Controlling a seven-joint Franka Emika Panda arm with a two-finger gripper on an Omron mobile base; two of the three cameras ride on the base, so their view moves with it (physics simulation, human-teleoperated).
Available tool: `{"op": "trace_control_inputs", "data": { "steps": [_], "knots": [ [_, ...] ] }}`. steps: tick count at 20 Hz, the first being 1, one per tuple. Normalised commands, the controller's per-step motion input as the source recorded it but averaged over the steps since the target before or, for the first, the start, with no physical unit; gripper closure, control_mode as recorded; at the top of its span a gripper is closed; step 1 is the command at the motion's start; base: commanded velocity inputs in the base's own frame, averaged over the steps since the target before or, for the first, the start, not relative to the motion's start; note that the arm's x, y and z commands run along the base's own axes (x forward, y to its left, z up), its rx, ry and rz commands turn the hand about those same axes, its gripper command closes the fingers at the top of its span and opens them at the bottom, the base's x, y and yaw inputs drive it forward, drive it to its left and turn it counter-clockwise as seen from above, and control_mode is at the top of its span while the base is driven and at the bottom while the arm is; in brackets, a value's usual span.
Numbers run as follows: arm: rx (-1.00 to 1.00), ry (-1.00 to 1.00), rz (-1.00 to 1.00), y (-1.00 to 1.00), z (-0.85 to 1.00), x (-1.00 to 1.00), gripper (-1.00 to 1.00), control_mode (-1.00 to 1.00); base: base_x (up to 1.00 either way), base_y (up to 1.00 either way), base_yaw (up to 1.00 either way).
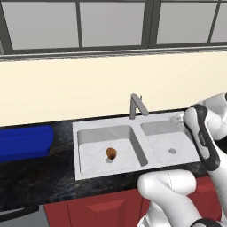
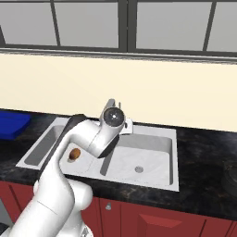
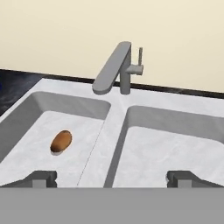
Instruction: Pick up all produce items and place them in the sink. Turn on the sink faucet to wash them. Then turn the sink off and put them in the tray.
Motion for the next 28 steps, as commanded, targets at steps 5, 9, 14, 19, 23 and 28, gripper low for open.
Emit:
{"op": "trace_control_inputs", "data": {
  "steps": [5, 9, 14, 19, 23, 28],
  "knots": [
    [0.05, -0.07, 0.00, -0.11, -0.19, 0.51, -1.00, -1.00, 0.00, 0.00, 0.00],
    [0.09, -0.13, 0.01, -0.18, -0.21, 0.34, -1.00, -1.00, 0.00, 0.00, 0.00],
    [0.04, -0.19, 0.02, -0.07, -0.05, 0.19, -1.00, -1.00, 0.00, 0.00, 0.00],
    [0.00, -0.28, 0.11, 0.00, 0.00, 0.05, -1.00, -1.00, 0.00, 0.00, 0.00],
    [0.00, -0.26, 0.18, -0.03, 0.00, 0.12, -1.00, -1.00, 0.00, 0.00, 0.00],
    [0.00, -0.06, 0.18, 0.00, 0.00, 0.34, -1.00, -1.00, 0.00, 0.00, 0.00]
  ]
}}
